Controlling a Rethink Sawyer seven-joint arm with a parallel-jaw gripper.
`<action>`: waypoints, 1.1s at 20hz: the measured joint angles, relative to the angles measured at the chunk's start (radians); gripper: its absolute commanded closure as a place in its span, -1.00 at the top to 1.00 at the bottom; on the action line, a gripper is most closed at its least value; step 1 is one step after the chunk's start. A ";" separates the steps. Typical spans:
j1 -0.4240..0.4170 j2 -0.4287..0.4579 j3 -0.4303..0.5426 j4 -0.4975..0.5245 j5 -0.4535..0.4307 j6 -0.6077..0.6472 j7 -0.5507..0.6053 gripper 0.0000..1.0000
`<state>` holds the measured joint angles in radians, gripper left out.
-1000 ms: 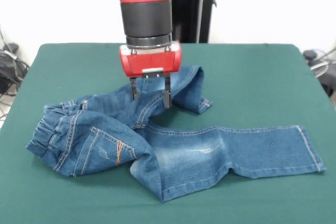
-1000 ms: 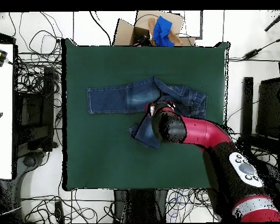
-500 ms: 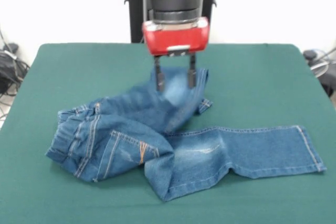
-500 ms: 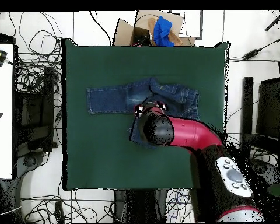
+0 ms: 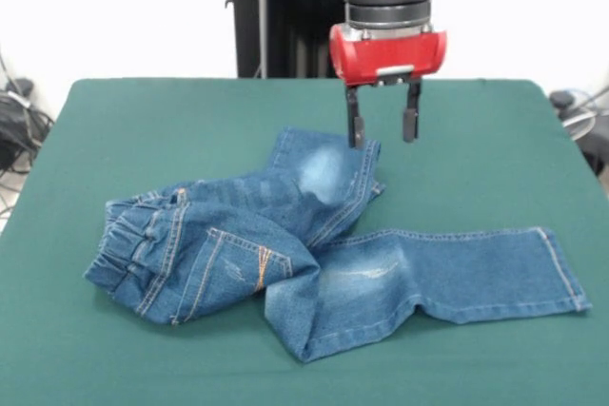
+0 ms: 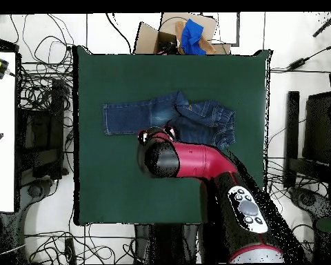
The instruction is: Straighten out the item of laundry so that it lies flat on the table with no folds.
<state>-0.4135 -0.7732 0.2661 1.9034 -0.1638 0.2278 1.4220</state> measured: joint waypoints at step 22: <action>0.032 0.209 -0.081 -0.113 0.000 -0.093 0.000 1.00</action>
<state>-0.3810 -0.5642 0.1848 1.7909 -0.1636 0.1351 1.4220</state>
